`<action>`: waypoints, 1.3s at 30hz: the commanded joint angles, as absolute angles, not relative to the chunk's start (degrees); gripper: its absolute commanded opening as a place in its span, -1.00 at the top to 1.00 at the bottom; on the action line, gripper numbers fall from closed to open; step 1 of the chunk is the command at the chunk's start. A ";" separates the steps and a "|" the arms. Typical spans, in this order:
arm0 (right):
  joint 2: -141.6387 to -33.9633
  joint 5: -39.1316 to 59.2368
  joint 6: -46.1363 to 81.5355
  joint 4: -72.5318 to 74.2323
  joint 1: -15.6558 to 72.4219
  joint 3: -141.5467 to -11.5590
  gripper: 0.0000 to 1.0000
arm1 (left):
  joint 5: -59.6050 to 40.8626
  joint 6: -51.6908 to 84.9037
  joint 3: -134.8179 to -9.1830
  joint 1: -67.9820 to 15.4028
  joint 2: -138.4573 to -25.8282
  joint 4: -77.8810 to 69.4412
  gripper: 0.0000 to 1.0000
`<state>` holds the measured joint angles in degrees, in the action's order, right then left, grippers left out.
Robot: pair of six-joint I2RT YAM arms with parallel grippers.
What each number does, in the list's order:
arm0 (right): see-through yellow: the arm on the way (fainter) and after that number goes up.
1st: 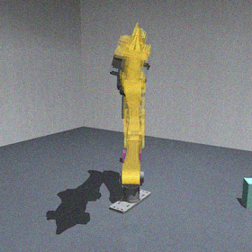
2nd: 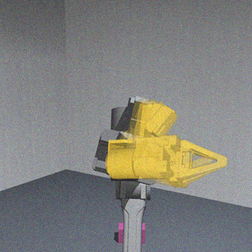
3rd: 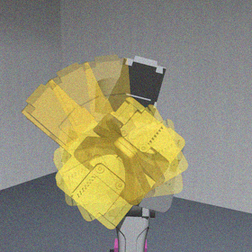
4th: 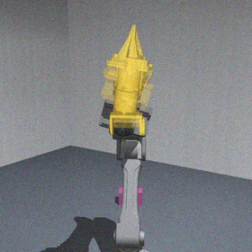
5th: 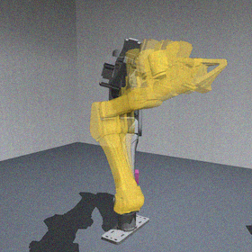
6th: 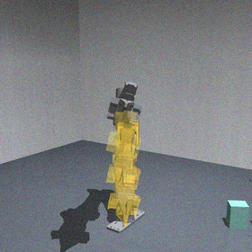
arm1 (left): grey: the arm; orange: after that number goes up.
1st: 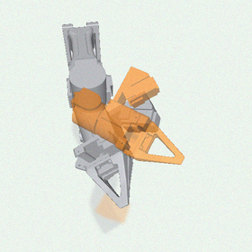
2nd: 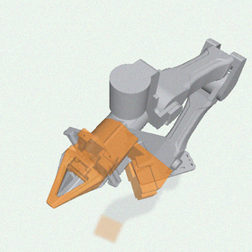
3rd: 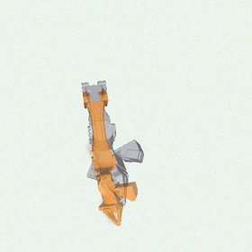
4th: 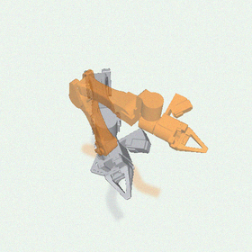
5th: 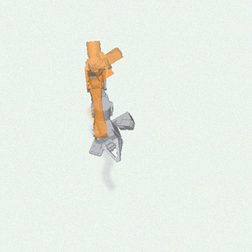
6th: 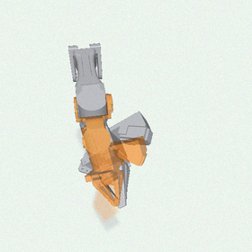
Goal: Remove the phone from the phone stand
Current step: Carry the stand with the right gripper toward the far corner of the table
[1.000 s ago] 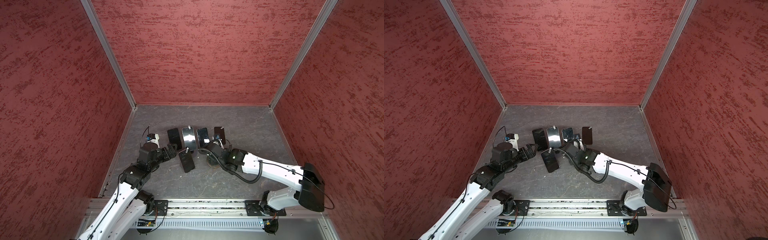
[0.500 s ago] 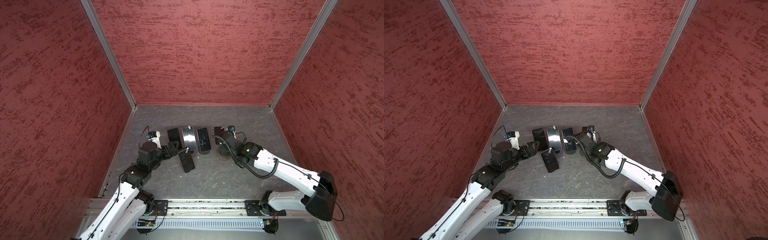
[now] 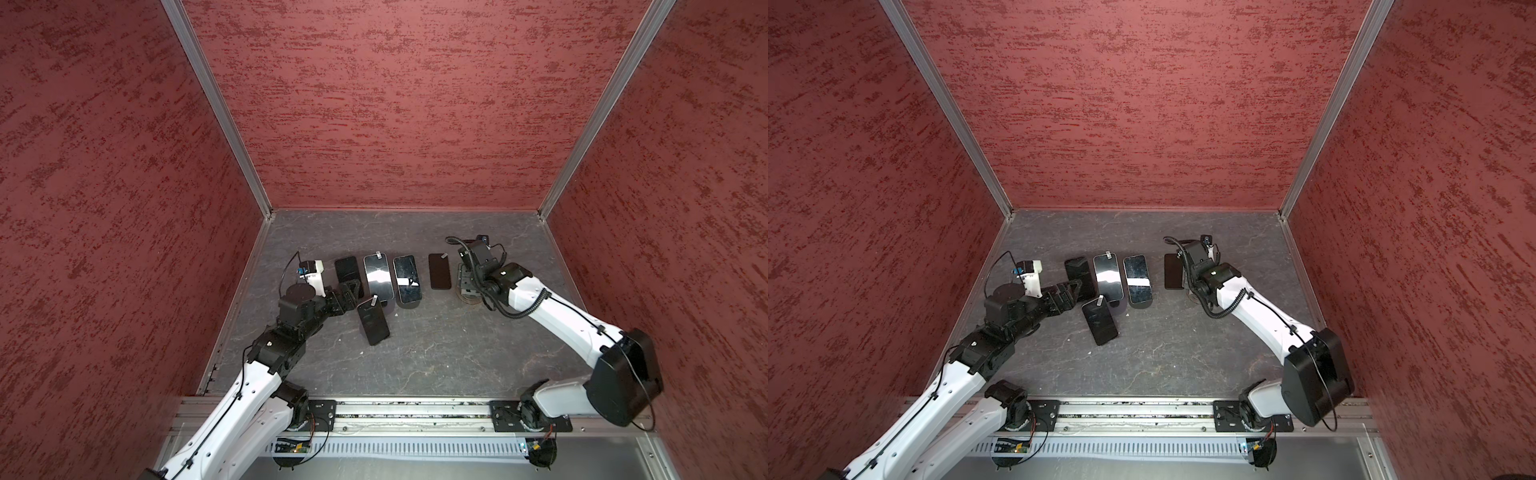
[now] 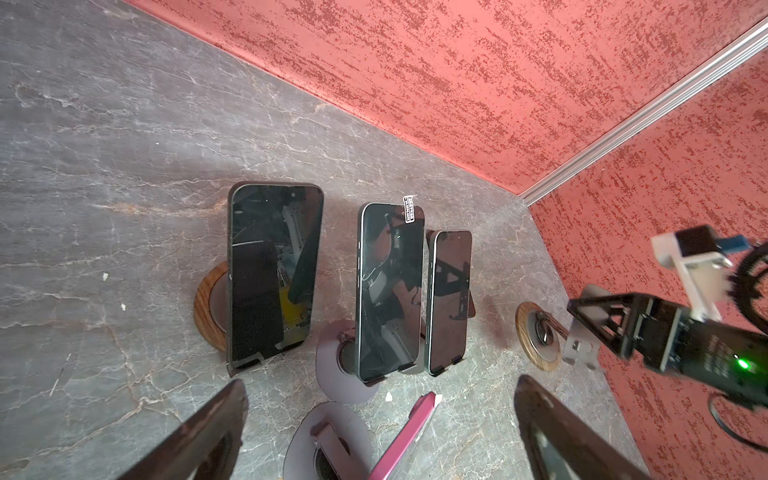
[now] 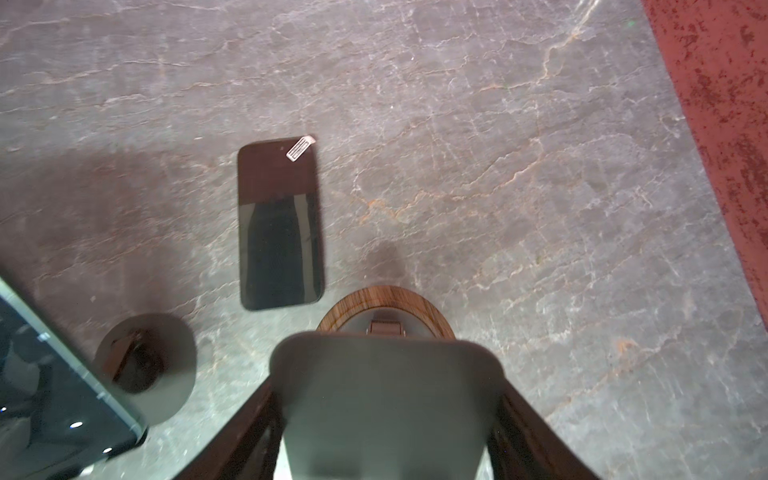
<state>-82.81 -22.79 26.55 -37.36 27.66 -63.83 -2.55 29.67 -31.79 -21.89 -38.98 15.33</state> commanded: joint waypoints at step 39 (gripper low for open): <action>-116.04 -7.30 3.05 -26.43 6.18 -93.28 -0.09 | 1.43 27.86 -34.45 -22.32 -39.75 17.92 -0.99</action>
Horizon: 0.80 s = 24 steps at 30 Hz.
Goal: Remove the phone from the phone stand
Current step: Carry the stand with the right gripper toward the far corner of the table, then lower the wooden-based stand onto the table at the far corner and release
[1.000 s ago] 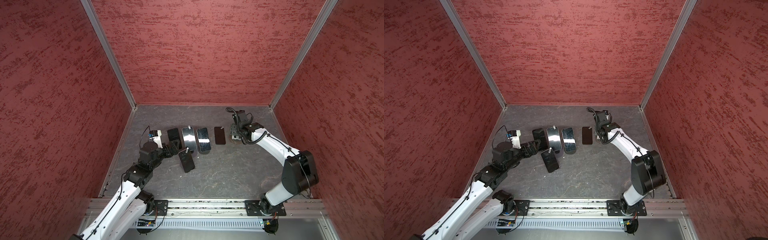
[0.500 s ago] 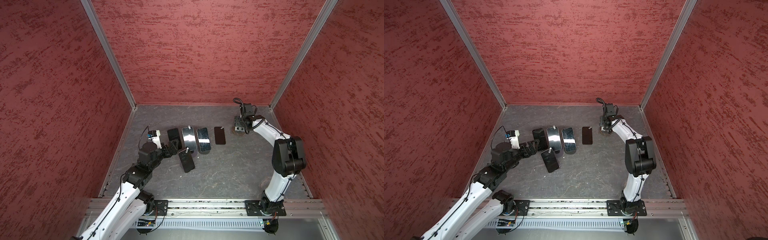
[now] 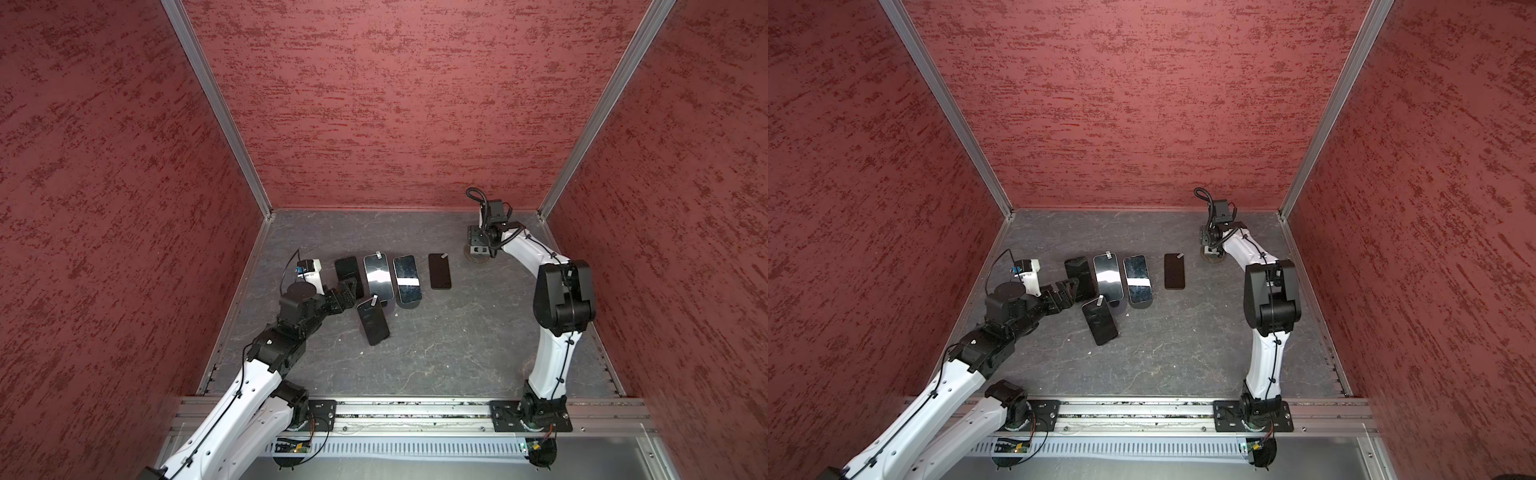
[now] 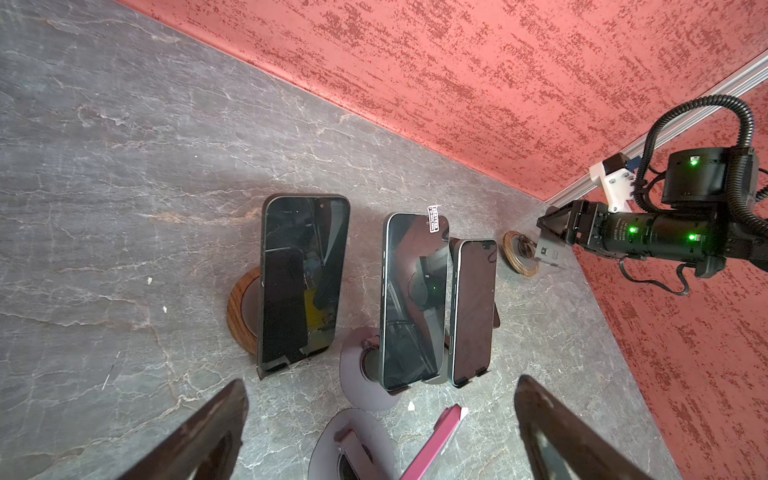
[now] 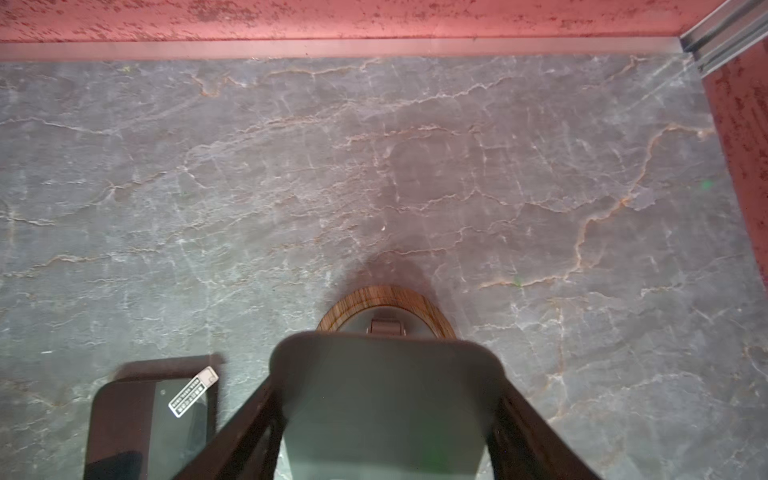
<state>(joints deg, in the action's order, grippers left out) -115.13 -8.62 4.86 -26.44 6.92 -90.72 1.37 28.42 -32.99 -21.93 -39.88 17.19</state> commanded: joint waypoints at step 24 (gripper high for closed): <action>-119.62 -5.13 3.33 -27.83 4.83 -94.57 -0.46 | 2.05 27.93 -35.00 -22.85 -38.97 19.07 -0.99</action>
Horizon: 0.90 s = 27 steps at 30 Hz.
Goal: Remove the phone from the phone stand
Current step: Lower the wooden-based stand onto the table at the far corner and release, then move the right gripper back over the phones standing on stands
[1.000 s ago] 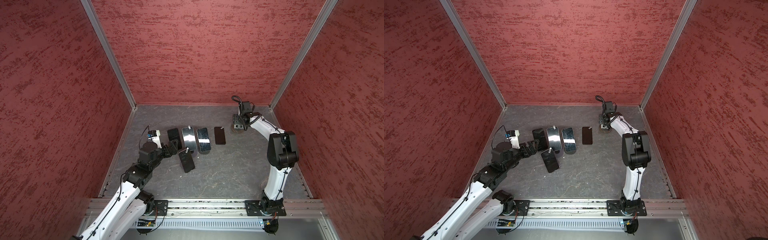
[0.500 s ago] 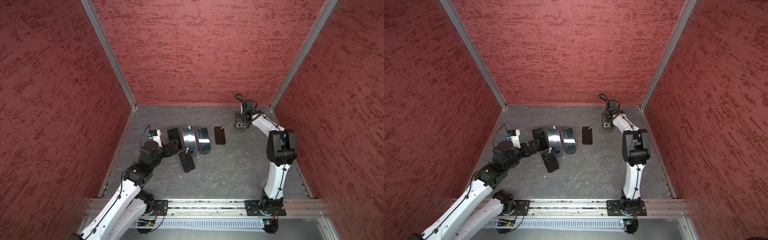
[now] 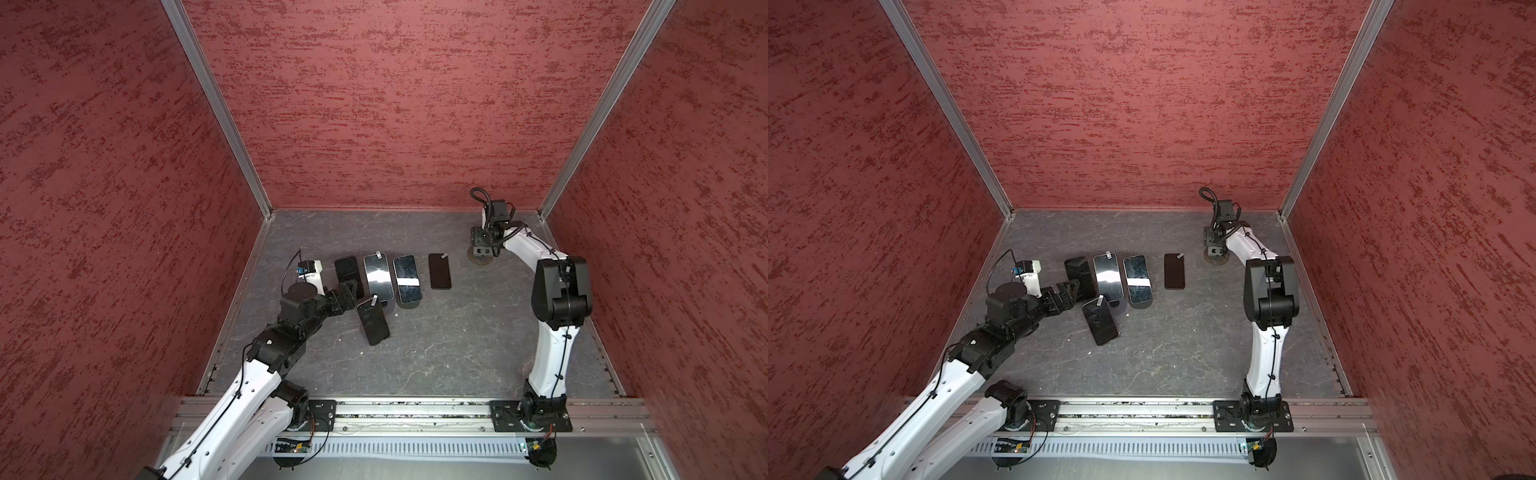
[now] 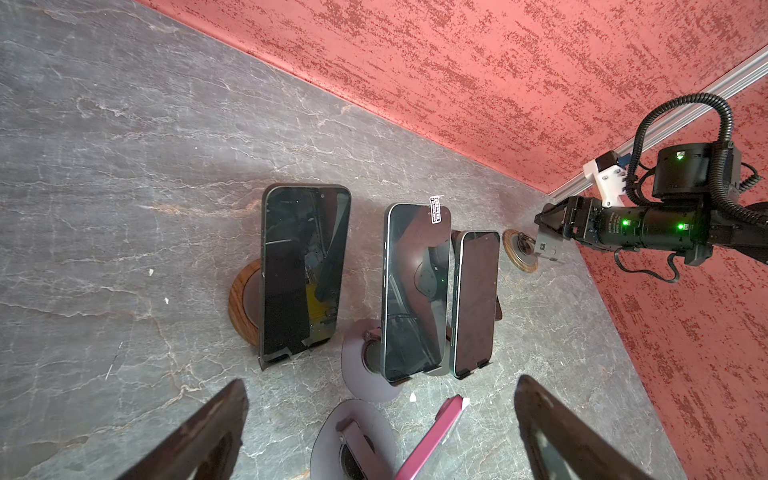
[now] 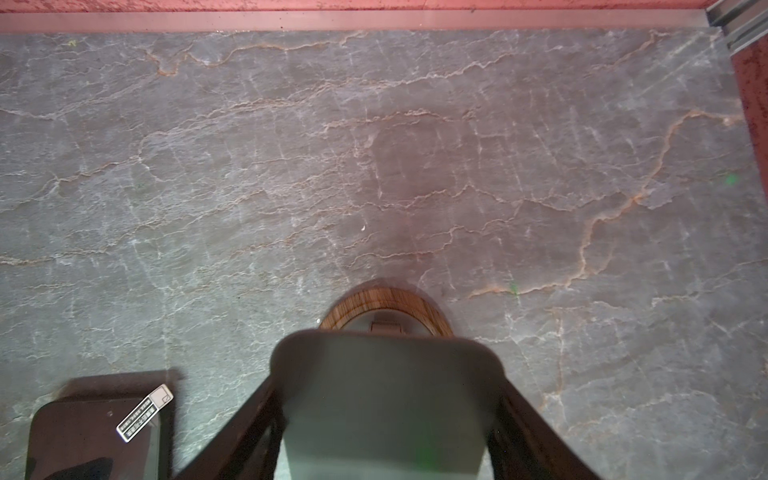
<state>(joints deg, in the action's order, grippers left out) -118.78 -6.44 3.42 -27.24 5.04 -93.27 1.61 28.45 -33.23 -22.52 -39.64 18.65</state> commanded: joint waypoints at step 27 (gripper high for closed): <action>-96.87 -12.08 7.48 -23.64 10.10 -77.36 -0.98 | 3.57 28.74 -37.93 -23.03 -43.48 22.61 -0.99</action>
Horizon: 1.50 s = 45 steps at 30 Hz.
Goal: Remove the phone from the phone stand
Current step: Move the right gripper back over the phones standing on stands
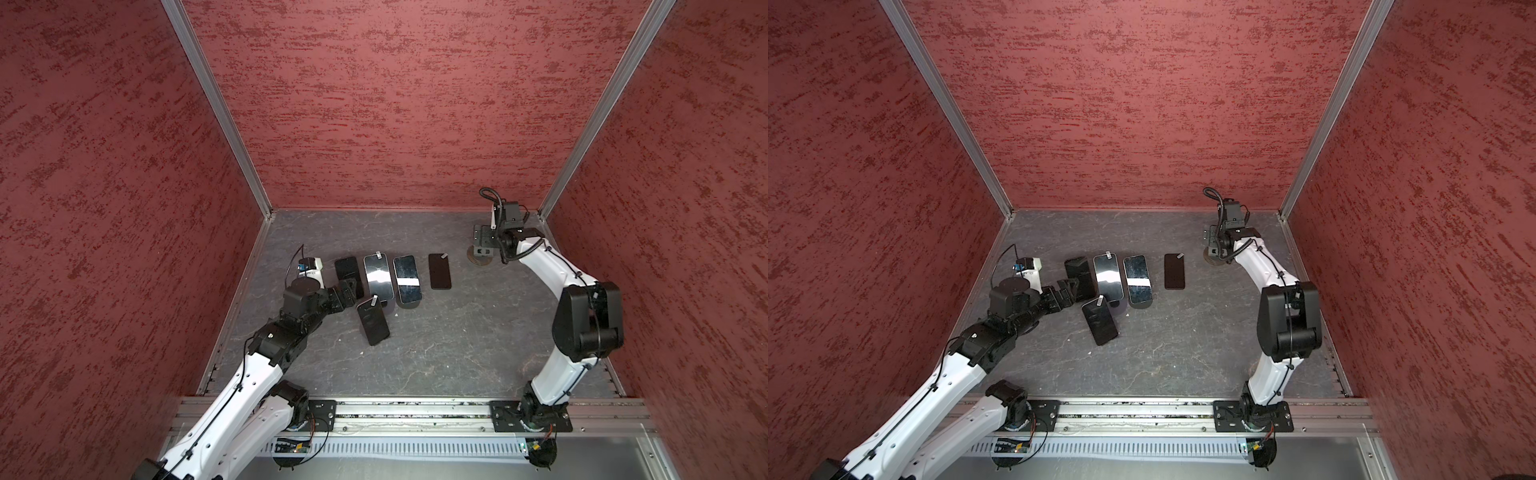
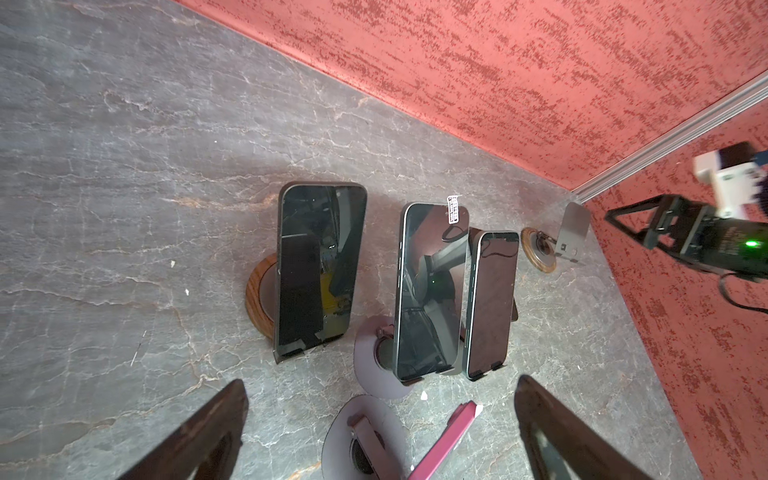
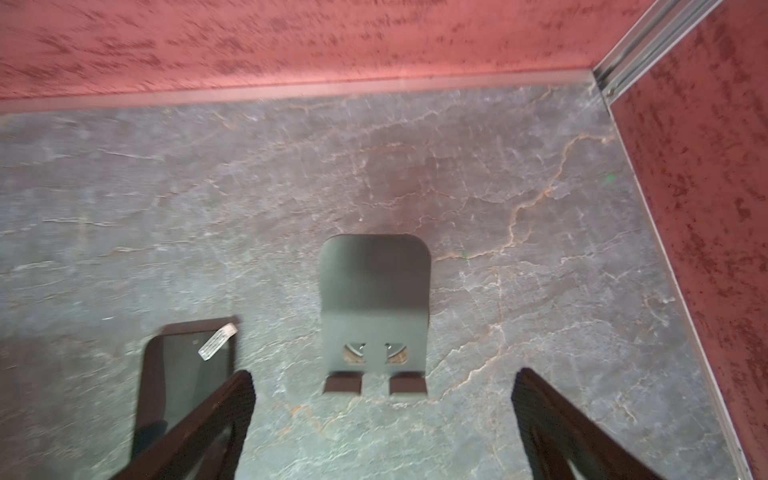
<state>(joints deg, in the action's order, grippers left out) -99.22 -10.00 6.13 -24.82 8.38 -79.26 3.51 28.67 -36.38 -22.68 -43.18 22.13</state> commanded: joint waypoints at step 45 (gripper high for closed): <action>-94.54 -6.13 19.99 -20.83 38.94 -67.84 -0.97 | 4.46 29.28 -36.07 -23.12 -41.70 25.09 -0.99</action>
